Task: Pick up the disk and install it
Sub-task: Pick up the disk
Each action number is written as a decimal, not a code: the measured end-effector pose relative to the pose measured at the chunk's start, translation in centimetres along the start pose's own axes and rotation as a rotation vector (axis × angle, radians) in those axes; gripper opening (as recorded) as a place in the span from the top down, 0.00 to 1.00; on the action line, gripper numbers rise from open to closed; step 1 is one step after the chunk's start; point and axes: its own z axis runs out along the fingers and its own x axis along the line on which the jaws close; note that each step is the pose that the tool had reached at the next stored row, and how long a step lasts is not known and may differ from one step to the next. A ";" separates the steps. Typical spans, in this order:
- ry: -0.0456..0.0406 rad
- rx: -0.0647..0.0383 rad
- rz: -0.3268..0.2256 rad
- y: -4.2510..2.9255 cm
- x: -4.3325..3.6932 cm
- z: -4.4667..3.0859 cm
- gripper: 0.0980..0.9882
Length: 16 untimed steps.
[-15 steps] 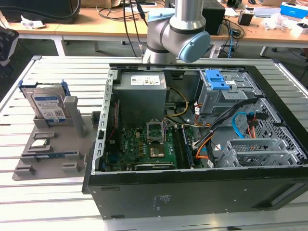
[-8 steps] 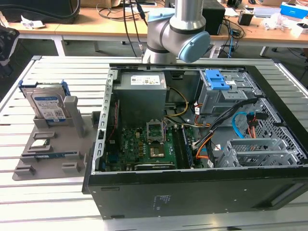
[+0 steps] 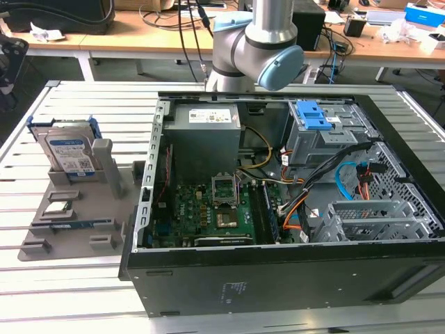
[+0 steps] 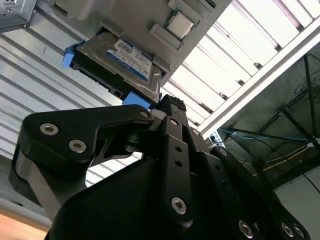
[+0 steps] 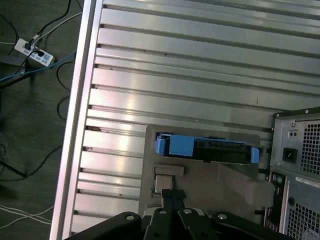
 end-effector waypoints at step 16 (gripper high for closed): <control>0.0170 -0.009 -0.376 0.00 0.00 0.00 0.99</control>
